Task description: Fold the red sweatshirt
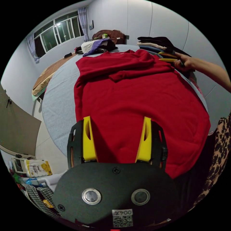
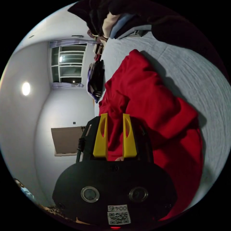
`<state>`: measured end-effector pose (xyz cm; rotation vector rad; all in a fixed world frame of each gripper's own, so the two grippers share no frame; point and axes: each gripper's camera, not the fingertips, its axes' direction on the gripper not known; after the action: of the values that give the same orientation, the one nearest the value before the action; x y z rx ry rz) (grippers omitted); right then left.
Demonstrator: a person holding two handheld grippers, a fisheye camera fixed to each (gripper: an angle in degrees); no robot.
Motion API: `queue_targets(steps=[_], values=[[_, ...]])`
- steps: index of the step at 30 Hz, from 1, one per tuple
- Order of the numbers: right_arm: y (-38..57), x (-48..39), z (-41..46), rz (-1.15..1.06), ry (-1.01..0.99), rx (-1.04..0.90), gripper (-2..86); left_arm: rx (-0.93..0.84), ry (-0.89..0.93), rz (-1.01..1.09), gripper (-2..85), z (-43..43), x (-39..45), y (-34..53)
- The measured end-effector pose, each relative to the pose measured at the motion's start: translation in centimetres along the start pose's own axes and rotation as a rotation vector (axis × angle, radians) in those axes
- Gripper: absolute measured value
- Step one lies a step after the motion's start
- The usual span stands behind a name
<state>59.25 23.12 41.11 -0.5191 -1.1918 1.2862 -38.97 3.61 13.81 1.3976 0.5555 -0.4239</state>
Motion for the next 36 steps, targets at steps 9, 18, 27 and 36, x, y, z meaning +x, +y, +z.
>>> queue_targets(steps=[9, 18, 27, 36], values=[[-2.4, -2.5, 5.0, -0.009, 0.135, -0.075, 6.4, 0.015, -0.004, 0.003, 27.3, 2.7, -0.7, 2.6], [7.8, -12.3, -3.3, -0.343, 0.242, 0.29, 3.6, 0.02, -0.003, 0.006, 27.2, 4.5, -2.2, 4.4], [20.2, 0.5, -1.5, -0.21, 0.443, -0.016, 8.0, 0.064, 0.01, -0.05, 22.1, 3.5, -5.1, 4.4], [29.9, 1.1, 4.3, -0.423, 0.706, -0.121, 12.2, 0.104, -0.198, 0.157, 17.0, 5.6, -10.3, -4.1]])
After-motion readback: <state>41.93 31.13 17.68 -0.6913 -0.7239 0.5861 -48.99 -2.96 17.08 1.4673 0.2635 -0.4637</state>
